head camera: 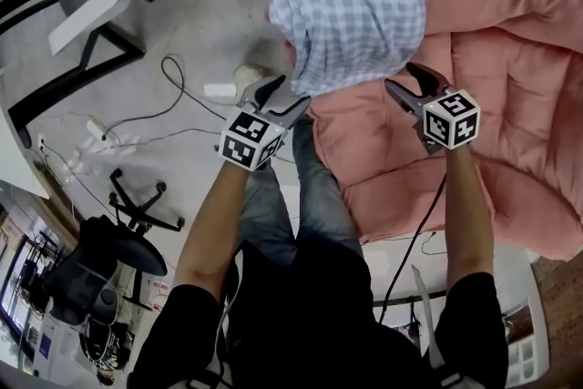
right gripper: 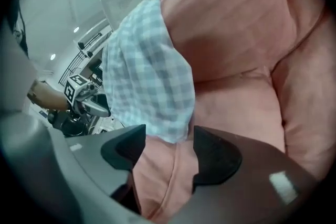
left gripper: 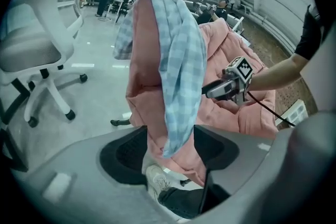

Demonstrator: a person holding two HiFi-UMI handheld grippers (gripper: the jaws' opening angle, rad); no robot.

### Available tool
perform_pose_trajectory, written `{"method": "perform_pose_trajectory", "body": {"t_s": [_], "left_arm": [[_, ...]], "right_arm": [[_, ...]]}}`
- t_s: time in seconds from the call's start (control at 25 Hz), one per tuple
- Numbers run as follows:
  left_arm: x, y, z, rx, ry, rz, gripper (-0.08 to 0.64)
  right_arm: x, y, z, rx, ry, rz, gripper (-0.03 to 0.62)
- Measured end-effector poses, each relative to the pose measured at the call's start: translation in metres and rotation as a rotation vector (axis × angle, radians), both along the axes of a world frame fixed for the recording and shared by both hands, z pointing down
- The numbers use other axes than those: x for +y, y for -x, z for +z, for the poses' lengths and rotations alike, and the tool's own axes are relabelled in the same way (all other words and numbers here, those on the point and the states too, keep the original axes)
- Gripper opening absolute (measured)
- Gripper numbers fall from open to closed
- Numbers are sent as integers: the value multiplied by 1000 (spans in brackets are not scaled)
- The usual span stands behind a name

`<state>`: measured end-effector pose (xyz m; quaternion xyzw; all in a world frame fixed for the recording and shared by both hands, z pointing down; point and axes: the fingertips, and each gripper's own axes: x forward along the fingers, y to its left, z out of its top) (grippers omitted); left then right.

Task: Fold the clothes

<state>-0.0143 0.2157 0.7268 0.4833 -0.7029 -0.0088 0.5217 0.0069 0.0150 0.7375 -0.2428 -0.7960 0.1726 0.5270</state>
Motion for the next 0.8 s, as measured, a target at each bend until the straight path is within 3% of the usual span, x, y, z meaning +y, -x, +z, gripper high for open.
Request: {"method": "perform_pose_trajectory", "body": {"t_s": [0.12, 0.32, 0.6, 0.8], "left_arm": [[-16, 0, 9, 56, -31, 21, 339], [-28, 3, 18, 147, -60, -8, 342], [-36, -3, -5, 39, 9, -84, 276], [-43, -14, -5, 106, -46, -173, 250]], "right_arm": [[9, -2, 15, 51, 49, 22, 279], [24, -1, 20, 77, 87, 82, 279], [29, -2, 14, 57, 112, 130, 278], [29, -6, 10, 64, 127, 178, 276]]}}
